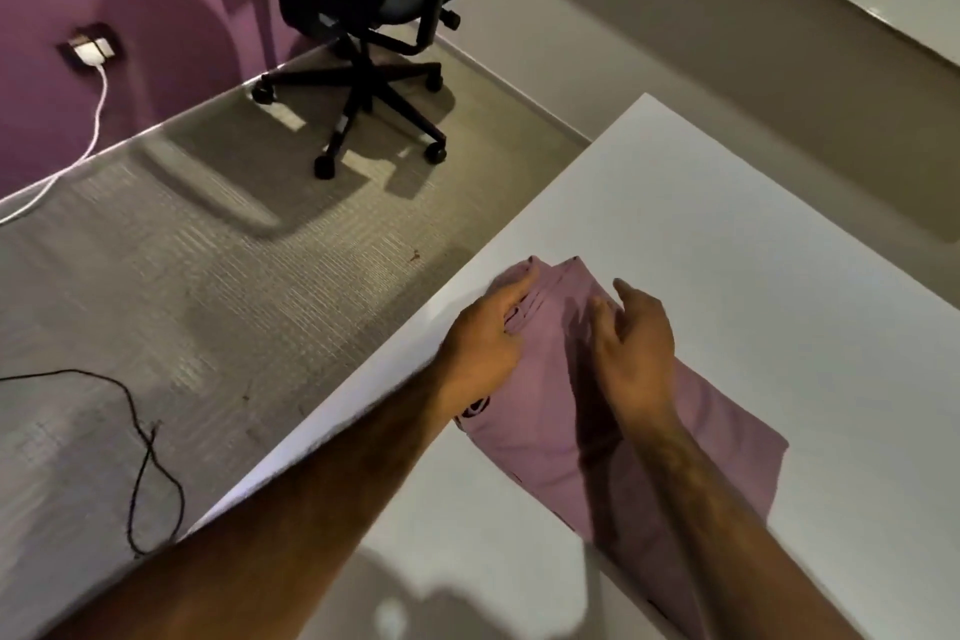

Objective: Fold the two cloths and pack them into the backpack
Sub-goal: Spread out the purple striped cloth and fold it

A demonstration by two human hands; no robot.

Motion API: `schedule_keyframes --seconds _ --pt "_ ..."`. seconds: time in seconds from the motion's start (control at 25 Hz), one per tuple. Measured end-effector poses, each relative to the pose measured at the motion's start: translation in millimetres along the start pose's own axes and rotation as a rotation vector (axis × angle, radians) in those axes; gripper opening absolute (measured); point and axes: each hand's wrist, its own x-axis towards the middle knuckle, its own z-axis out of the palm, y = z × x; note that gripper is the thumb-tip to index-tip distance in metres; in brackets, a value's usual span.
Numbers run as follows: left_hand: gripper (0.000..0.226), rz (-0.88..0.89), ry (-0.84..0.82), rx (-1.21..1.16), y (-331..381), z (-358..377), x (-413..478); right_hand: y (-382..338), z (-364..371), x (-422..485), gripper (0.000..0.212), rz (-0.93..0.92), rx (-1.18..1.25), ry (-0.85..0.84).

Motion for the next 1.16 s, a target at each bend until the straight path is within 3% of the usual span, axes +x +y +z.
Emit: schedule_keyframes --seconds 0.12,0.28,0.36,0.52,0.6,0.72,0.8,0.92,1.04,1.16 --pt "0.080 -0.005 0.003 0.059 11.4 -7.9 -3.5 -8.2 11.1 13.8 0.048 -0.099 -0.111 -0.009" --pt "0.042 0.041 0.343 0.408 11.8 -19.1 -19.3 -26.7 15.1 37.3 0.040 -0.282 -0.385 -0.146" --pt "0.030 0.005 0.293 0.530 8.4 -14.8 -28.5 -33.3 16.0 47.5 0.037 -0.423 -0.476 -0.282" --pt "0.037 -0.055 0.280 0.922 3.8 0.0 -37.1 -33.5 14.0 61.9 0.043 -0.502 -0.722 -0.399" --pt "0.029 -0.045 0.332 0.992 7.7 3.7 -38.8 -32.5 13.2 62.6 0.035 -0.507 -0.739 -0.375" --pt "0.008 0.024 0.379 0.977 12.7 3.6 -36.8 -32.6 11.0 57.5 0.017 -0.569 -0.648 -0.190" --pt "0.014 0.011 0.407 0.960 13.4 3.5 -39.5 -29.6 13.3 53.9 0.015 -0.597 -0.621 -0.107" --pt "0.036 -0.046 0.353 1.068 4.8 9.1 -49.8 -16.9 20.9 47.0 0.020 -0.553 -0.641 -0.130" --pt "0.023 -0.039 0.297 1.090 -3.3 15.1 -46.2 -10.4 22.2 46.2 0.020 -0.534 -0.637 -0.096" --pt "0.026 0.019 0.394 1.075 -3.7 9.2 -49.3 -14.2 19.8 43.6 0.029 -0.499 -0.612 -0.029"
